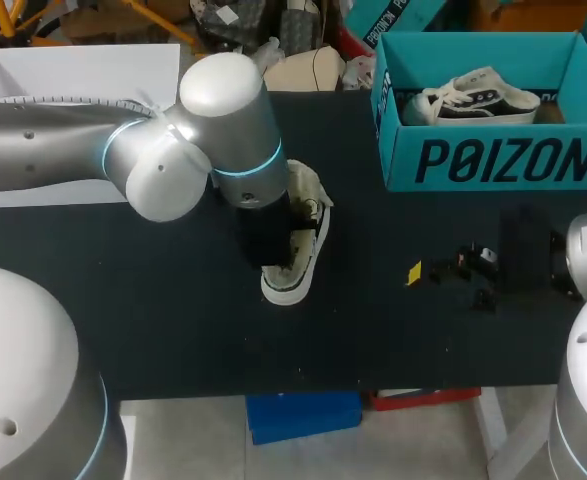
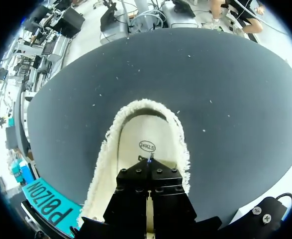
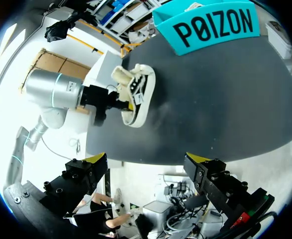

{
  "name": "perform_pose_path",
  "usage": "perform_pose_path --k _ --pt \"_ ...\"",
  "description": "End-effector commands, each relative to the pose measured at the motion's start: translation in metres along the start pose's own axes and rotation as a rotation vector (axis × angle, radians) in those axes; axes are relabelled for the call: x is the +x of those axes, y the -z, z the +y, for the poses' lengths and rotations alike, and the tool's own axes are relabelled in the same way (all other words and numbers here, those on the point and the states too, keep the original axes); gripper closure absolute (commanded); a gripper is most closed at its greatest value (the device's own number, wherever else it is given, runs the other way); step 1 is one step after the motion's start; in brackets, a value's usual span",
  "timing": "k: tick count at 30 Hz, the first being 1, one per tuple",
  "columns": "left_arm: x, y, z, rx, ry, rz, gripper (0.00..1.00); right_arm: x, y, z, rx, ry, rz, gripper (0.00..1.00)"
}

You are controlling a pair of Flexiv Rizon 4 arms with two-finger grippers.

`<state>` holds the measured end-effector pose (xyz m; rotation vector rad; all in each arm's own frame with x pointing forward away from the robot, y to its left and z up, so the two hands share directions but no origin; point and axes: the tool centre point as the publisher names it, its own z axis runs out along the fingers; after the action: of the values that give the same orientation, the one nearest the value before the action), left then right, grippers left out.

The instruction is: Take the shoe out of the shoebox, open the shoe tongue, remove and reinsert the insole, then place the shoe into the shoebox

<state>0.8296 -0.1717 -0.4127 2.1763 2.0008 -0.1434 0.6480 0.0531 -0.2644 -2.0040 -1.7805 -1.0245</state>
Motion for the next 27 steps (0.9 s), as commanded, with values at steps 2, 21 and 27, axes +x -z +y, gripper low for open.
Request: perform_pose_path --k 2,21,27 --pt "-0.005 -0.004 0.006 0.005 0.001 -0.021 1.0 0.001 -0.001 0.0 0.0 -0.001 -0.002 0.0" --pt "0.013 0.12 0.069 0.072 0.425 -0.425 1.0 0.001 -0.001 0.0 0.0 -0.001 -0.002 0.0" --pt "0.019 0.126 0.098 0.072 0.623 -0.414 1.0 0.001 -0.001 0.0 0.0 -0.001 -0.002 0.0"
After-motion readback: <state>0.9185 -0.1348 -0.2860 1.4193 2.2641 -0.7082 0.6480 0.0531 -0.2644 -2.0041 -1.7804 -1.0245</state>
